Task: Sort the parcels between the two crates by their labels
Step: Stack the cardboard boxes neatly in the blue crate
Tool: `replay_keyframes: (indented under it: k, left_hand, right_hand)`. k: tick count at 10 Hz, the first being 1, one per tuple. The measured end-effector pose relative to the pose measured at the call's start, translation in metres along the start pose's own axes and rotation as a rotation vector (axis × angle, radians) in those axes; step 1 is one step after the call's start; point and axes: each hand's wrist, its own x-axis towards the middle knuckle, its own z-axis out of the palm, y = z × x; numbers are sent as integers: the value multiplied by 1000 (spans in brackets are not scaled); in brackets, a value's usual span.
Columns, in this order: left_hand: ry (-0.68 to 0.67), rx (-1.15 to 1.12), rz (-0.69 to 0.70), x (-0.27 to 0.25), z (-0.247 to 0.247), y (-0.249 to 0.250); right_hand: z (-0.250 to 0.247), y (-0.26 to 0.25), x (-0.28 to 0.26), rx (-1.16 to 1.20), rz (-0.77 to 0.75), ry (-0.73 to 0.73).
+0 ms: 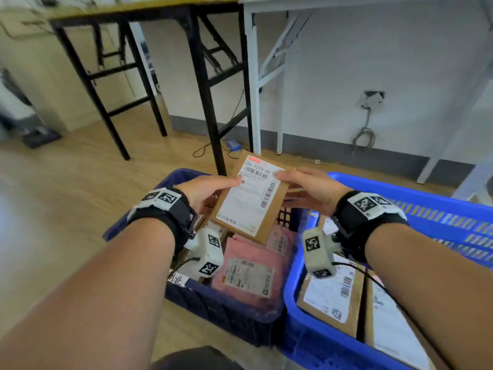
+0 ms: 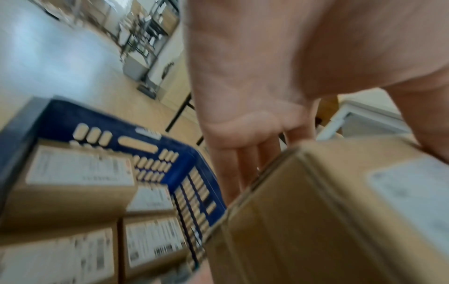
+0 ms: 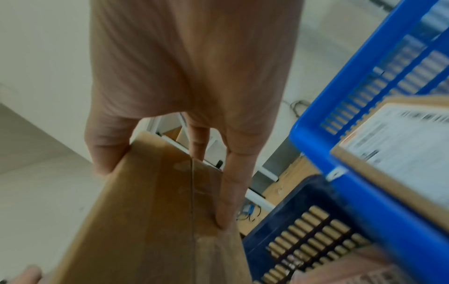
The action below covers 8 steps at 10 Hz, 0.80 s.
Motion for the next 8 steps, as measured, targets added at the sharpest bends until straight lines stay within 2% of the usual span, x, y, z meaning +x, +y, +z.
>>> replay_keyframes:
  k: [2, 3, 4, 7, 8]
  left_hand:
    - [165, -4, 19, 26, -76, -27]
    - [201, -9, -18, 46, -96, -48]
    - [229, 51, -77, 65, -109, -75]
    - [200, 298, -243, 112, -130, -133]
    - [254, 321, -265, 125, -132, -145]
  right_hand:
    - [79, 5, 68, -15, 47, -98]
    - [107, 26, 98, -14, 94, -98]
    - [128, 56, 124, -46, 137, -75]
    - [157, 132, 168, -85, 380, -163]
    - [166, 149, 178, -157, 451, -171]
